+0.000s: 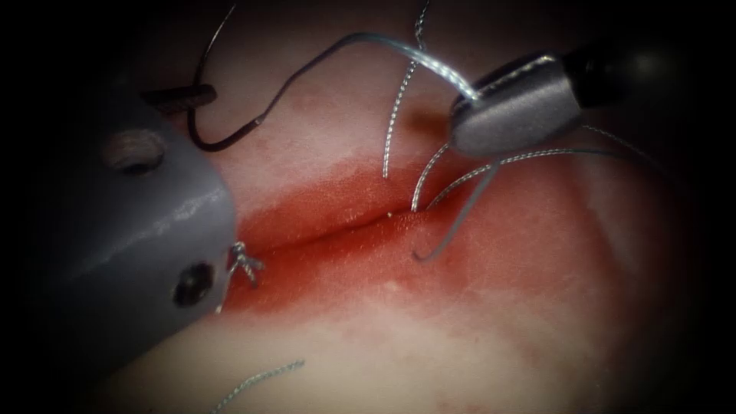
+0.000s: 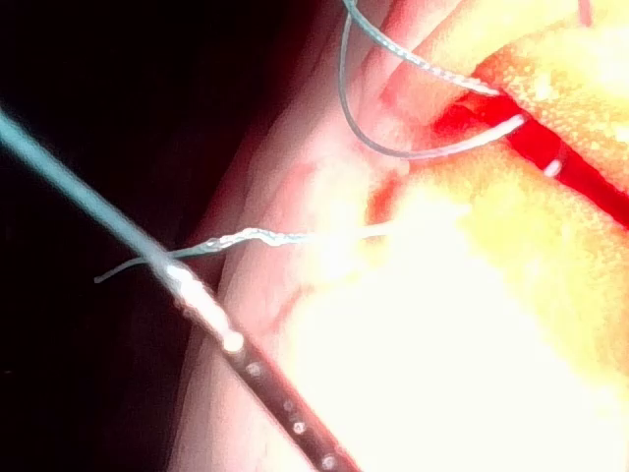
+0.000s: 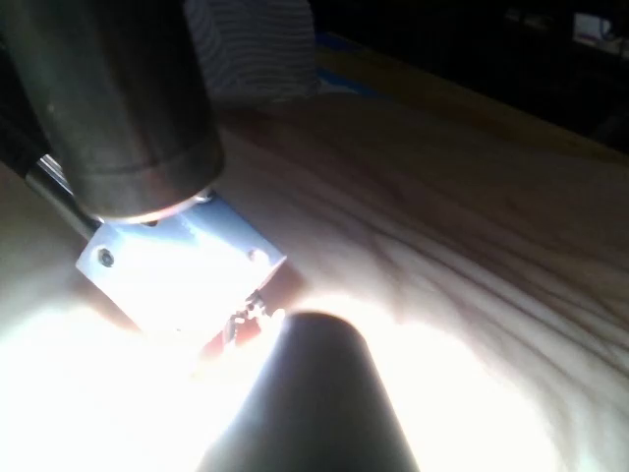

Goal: Wound Closure
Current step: Use the right hand to pull the suture length through.

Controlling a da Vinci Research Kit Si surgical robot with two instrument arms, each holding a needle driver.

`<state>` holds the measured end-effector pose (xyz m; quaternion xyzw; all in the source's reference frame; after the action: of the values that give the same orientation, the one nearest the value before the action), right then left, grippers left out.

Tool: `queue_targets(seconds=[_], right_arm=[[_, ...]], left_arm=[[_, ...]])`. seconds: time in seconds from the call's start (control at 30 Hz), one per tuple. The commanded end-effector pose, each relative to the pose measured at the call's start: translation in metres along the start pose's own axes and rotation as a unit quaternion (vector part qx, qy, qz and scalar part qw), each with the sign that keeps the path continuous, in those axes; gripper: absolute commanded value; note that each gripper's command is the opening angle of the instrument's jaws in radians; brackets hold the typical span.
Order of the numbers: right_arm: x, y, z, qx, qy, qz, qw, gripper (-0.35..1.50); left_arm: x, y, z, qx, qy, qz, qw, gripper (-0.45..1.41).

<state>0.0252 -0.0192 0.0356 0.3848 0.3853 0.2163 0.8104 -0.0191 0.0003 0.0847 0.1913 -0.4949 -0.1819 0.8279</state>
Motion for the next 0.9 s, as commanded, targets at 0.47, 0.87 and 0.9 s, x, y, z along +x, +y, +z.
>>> queue_targets(seconds=[0.47, 0.87, 0.9], right_arm=[[0.0021, -0.0008, -0.0005, 0.005, 0.007, 0.003, 1.0, -0.35], [0.0022, -0.0008, -0.0013, 0.01, 0.011, -0.005, 1.0, -0.35], [0.0022, -0.0009, -0.0015, 0.012, 0.012, -0.005, 1.0, -0.35]], left_arm=[[-0.0011, 0.0017, 0.0026, -0.052, 0.011, 0.022, 0.998, -0.11], [-0.0018, 0.0011, 0.0006, -0.038, 0.01, 0.012, 0.999, -0.45], [-0.0017, 0.0012, 0.0004, -0.037, 0.01, 0.007, 0.999, -0.45]])
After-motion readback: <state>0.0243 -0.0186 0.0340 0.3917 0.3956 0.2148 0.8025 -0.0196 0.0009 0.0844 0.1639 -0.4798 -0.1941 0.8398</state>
